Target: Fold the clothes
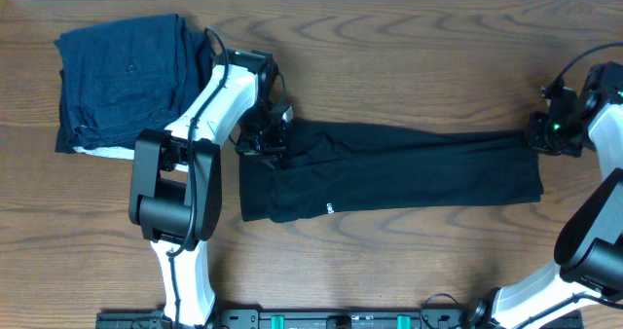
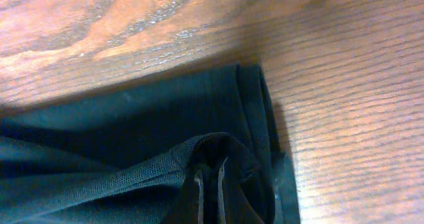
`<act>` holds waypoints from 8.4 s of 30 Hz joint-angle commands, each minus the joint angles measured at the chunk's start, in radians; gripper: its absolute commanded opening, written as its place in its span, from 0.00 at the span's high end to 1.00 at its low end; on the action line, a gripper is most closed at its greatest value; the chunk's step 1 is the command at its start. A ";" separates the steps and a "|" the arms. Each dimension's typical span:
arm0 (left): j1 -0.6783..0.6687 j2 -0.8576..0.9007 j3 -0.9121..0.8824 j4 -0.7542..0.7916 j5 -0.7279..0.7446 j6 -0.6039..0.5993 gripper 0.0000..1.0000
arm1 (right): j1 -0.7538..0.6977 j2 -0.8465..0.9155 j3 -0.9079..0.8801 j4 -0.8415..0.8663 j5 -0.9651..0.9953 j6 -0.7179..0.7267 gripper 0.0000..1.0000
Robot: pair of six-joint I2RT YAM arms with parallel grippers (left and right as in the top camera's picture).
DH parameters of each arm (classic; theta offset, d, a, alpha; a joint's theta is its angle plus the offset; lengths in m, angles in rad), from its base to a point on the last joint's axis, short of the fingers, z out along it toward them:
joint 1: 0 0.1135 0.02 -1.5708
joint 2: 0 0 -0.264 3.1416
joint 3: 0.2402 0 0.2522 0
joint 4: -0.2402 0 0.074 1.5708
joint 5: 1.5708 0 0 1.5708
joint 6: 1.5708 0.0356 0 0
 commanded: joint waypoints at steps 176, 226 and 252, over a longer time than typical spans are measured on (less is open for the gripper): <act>0.016 -0.034 -0.081 0.414 -0.055 -0.042 0.46 | 1.003 0.060 -0.036 0.068 -0.196 -0.512 0.99; 0.016 -0.034 -0.081 0.414 -0.055 -0.042 0.46 | 0.947 0.005 -0.050 -0.161 0.084 -0.415 0.67; 0.016 -0.034 -0.081 0.414 -0.055 -0.042 0.46 | 0.920 0.005 -0.147 -0.009 0.084 -0.396 0.92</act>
